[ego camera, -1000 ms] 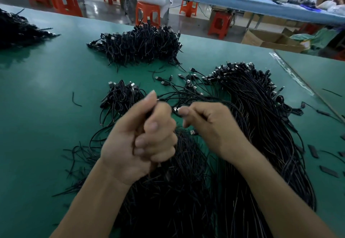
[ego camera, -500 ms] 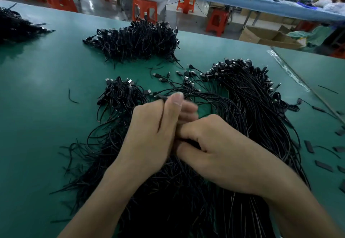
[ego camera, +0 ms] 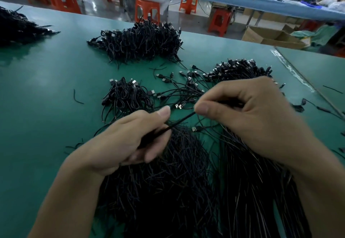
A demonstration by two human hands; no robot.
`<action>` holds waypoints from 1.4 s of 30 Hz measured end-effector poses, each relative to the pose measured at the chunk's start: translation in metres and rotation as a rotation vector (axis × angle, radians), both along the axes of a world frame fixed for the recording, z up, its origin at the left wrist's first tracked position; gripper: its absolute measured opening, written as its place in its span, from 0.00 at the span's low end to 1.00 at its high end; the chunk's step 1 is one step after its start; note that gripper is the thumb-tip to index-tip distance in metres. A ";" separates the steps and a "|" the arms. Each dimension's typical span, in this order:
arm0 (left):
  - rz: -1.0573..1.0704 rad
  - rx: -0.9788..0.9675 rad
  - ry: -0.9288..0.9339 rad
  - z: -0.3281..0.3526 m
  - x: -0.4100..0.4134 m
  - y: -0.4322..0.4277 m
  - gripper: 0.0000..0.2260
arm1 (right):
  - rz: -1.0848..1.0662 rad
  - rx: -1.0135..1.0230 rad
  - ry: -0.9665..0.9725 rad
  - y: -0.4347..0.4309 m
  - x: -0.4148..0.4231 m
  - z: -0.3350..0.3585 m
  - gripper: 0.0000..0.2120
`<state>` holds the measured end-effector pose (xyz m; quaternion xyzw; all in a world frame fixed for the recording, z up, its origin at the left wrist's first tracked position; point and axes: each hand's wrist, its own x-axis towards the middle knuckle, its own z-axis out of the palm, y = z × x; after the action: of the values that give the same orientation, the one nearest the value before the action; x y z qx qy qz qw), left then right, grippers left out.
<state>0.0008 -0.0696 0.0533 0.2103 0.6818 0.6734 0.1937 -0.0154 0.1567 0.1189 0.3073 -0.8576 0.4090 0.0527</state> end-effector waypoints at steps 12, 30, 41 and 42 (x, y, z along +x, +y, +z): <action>0.394 0.711 -0.164 0.004 -0.005 0.023 0.22 | -0.019 0.090 -0.255 -0.043 0.014 -0.071 0.12; -0.028 0.090 -0.170 -0.002 0.001 0.028 0.29 | 0.099 -0.279 -0.295 -0.009 -0.007 -0.047 0.06; 0.138 0.079 -0.168 -0.010 -0.004 0.034 0.26 | 0.068 -0.050 -0.164 -0.012 0.002 -0.048 0.05; 0.209 0.071 -0.154 -0.011 -0.005 0.035 0.25 | 0.061 -0.040 -0.099 -0.015 0.003 -0.047 0.06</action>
<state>-0.0045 -0.0344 0.0428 0.0926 0.6590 0.7276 0.1667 -0.0121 0.1420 0.0716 0.3116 -0.8410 0.4424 0.0039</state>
